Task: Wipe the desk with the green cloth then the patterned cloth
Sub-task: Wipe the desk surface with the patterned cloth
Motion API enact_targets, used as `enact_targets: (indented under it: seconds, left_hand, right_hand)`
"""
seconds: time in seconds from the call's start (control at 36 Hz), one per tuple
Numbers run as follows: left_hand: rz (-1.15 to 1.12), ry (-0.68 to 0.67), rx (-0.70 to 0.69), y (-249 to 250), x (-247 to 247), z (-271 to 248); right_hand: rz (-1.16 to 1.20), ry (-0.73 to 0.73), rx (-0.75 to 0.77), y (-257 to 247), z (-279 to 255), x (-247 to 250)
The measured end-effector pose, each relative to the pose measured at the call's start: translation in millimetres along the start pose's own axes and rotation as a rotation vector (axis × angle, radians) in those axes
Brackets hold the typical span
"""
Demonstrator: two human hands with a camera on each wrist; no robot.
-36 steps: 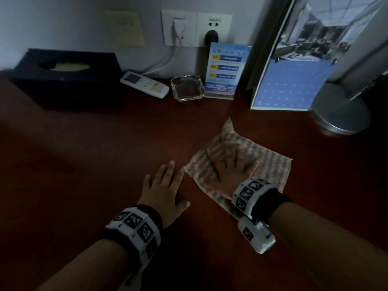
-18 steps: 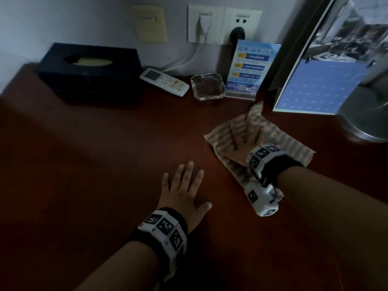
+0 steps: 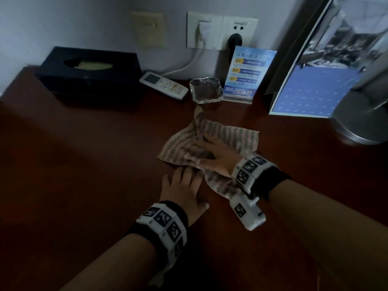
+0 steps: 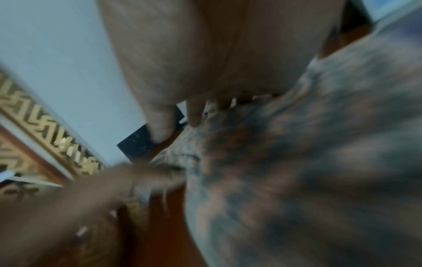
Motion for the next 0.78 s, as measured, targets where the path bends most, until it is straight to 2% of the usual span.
enact_targets:
  seconds: [0.11,0.14,0.19,0.28,0.39,0.44,0.53,0.64,0.78]
  left_hand:
    - [0.073,0.348,-0.151,17.0,66.0,-13.0]
    - [0.081,0.408,-0.18,20.3,78.3,-13.6]
    - [0.058,0.444,-0.214,25.2,92.4,-5.5]
    - [0.018,0.391,-0.23,35.5,94.6,24.3]
    - [0.006,0.225,-0.256,62.1,74.1,58.4]
    - [-0.014,0.116,-0.216,69.4,56.1,68.4]
    - [0.013,0.039,-0.154,69.8,34.0,74.3]
    - [-0.015,-0.037,-0.075,49.5,18.7,73.9]
    - [-0.159,-0.072,0.12,-13.9,21.4,64.6]
  right_hand:
    - [0.171,0.245,0.026,28.3,-46.2,14.3]
    - [0.187,0.309,0.009,36.4,-57.8,17.5]
    - [0.168,0.443,-0.087,55.5,-82.4,25.5]
    - [0.008,0.519,-0.229,74.8,-115.1,29.9]
    - [-0.075,0.365,-0.389,97.2,-130.6,9.0]
    - [-0.101,0.286,-0.461,104.8,-133.5,-3.6]
    - [-0.103,0.248,-0.491,106.6,-133.5,-15.1]
    - [-0.091,0.212,-0.507,107.0,-130.7,-24.7]
    - [-0.055,0.196,-0.511,106.8,-129.9,-26.6]
Point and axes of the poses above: each hand's wrist, its own z-axis towards the middle knuckle, its own x-axis out of the back of the hand, y = z × x, the point moved 9 cm from there along z, towards the middle knuckle, and after that the axes turned 3 degrees about -y, right-handed, at the moved point
